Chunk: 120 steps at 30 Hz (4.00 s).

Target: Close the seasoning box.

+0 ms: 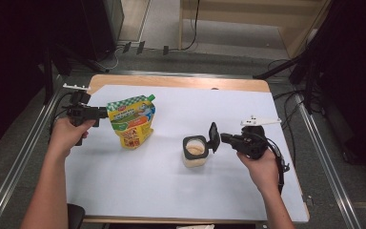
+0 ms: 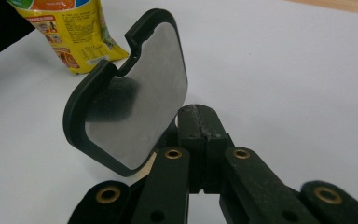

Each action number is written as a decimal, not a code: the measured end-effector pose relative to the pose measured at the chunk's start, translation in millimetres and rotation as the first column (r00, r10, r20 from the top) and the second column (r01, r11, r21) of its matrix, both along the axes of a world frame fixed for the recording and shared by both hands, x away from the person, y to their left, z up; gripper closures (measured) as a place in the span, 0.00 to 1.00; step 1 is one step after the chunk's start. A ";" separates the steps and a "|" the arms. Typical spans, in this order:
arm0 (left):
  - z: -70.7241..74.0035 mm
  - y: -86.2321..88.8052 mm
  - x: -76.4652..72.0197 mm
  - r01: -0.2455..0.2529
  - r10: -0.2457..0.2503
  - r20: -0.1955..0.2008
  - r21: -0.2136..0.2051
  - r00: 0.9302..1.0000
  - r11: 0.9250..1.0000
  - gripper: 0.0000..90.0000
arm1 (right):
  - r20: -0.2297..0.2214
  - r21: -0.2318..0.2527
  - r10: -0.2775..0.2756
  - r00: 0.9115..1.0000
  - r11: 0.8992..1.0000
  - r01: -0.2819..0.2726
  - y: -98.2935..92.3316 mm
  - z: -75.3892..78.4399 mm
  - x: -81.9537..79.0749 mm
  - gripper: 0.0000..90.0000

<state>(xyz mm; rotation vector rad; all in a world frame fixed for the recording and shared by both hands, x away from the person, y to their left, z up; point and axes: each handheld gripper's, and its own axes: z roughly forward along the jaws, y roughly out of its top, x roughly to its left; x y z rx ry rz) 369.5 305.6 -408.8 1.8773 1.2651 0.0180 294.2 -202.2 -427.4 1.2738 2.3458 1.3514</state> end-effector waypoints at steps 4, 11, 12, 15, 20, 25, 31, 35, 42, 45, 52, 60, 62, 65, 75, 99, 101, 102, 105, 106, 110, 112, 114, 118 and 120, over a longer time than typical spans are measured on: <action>-0.6 -1.2 -0.2 0.003 -0.003 -0.003 0.002 1.000 1.000 0.46 | -0.005 -0.006 0.019 1.000 1.000 -0.019 8.4 -3.0 1.0 1.00; -0.9 -1.7 0.0 0.001 -0.001 -0.005 0.003 1.000 1.000 0.45 | 0.002 0.024 0.024 1.000 0.999 -0.025 10.6 2.2 -0.7 1.00; -0.9 -1.7 0.0 0.001 -0.001 -0.005 0.003 1.000 1.000 0.45 | 0.002 0.024 0.024 1.000 0.999 -0.025 10.6 2.2 -0.7 1.00; -0.8 -1.4 -0.1 0.001 -0.001 -0.004 0.004 1.000 1.000 0.45 | 0.010 0.026 0.022 1.000 0.999 -0.022 10.8 5.4 -1.7 1.00; -0.1 0.4 -0.5 -0.001 0.001 0.002 0.002 1.000 1.000 0.45 | 0.012 0.025 0.028 1.000 0.999 -0.028 13.8 5.7 -2.8 1.00; -0.7 -0.2 -0.2 0.002 -0.002 -0.001 0.002 1.000 1.000 0.44 | 0.012 0.022 0.046 0.999 0.999 -0.046 21.0 3.9 -3.8 1.00; -1.4 0.3 0.0 -0.001 0.001 -0.007 0.003 1.000 1.000 0.44 | 0.019 0.029 0.046 0.999 0.999 -0.046 25.9 3.2 -4.8 1.00; -1.5 0.3 0.0 -0.002 0.002 -0.006 0.003 1.000 1.000 0.44 | 0.024 0.031 0.049 0.999 0.998 -0.050 29.2 2.9 -5.1 1.00; -2.4 -0.2 0.3 0.001 -0.001 -0.009 0.004 1.000 1.000 0.43 | 0.019 0.029 0.064 0.998 0.998 -0.064 38.6 0.4 -5.1 1.00; -2.7 -0.4 0.5 0.002 -0.002 -0.010 0.004 1.000 1.000 0.43 | 0.013 0.020 0.085 0.996 0.996 -0.085 47.2 -2.5 -5.8 1.00; -2.9 0.4 0.5 -0.005 0.005 -0.011 -0.003 1.000 1.000 0.43 | 0.003 -0.025 0.118 0.993 0.993 -0.118 58.6 -10.6 -5.6 1.00; -4.6 0.6 -0.1 -0.005 0.005 -0.018 0.000 1.000 1.000 0.42 | 0.007 -0.004 0.129 0.992 0.992 -0.129 59.9 -13.1 -5.2 1.00; -5.0 0.3 -1.0 -0.003 0.003 -0.017 0.002 1.000 1.000 0.42 | 0.012 -0.009 0.131 0.991 0.991 -0.131 60.2 -13.0 -5.6 1.00; -5.8 0.8 -2.7 -0.003 0.003 -0.017 0.008 1.000 1.000 0.42 | 0.017 -0.014 0.137 0.990 0.991 -0.137 61.9 -12.6 -5.5 0.99; -7.0 2.0 -3.3 -0.013 0.013 -0.021 0.005 1.000 1.000 0.42 | 0.022 -0.006 0.145 0.989 0.989 -0.145 61.6 -11.4 -4.3 0.88; -11.8 -3.2 -0.1 0.001 0.000 -0.032 0.015 1.000 1.000 0.42 | 0.096 0.018 0.046 0.994 0.999 -0.048 20.3 -6.1 2.9 0.59; -12.2 -3.5 0.1 0.000 0.000 -0.033 0.017 0.999 1.000 0.42 | 0.102 0.017 0.028 0.994 0.999 -0.030 12.2 -7.6 4.3 0.57; -12.4 -3.7 0.1 0.000 0.000 -0.032 0.018 0.999 1.000 0.42 | 0.102 0.017 0.028 0.994 0.999 -0.030 12.2 -7.6 4.3 0.57; -12.5 -4.0 -0.1 0.003 -0.002 -0.033 0.021 0.999 1.000 0.42 | 0.119 0.017 0.015 0.993 1.000 -0.017 3.9 -9.0 5.2 0.54; -12.6 -4.0 -0.1 0.002 -0.002 -0.033 0.021 0.999 1.000 0.42 | 0.127 0.011 0.010 0.992 1.000 -0.012 1.1 -9.5 5.3 0.53; -12.8 -4.0 -0.1 0.000 0.001 -0.031 0.022 1.000 1.000 0.42 | 0.136 0.001 -0.028 0.990 1.000 0.028 -13.5 -13.2 7.3 0.50; -13.0 -3.9 -0.2 -0.001 0.002 -0.030 0.023 1.000 1.000 0.42 | 0.132 0.002 -0.044 0.990 0.999 0.044 -18.6 -15.7 8.6 0.49; -13.1 -3.8 -0.2 -0.001 0.001 -0.029 0.023 1.000 1.000 0.42 | 0.131 0.005 -0.049 0.990 0.999 0.048 -20.6 -16.8 9.4 0.48; -13.4 -3.6 -0.5 -0.003 0.003 -0.026 0.023 1.000 1.000 0.42 | 0.111 0.035 -0.080 0.991 0.996 0.077 -30.9 -22.3 12.3 0.44; -13.9 -3.6 -0.5 -0.002 0.003 -0.025 0.025 1.000 1.000 0.42 | 0.108 0.013 -0.093 0.990 0.996 0.092 -35.3 -26.5 13.7 0.40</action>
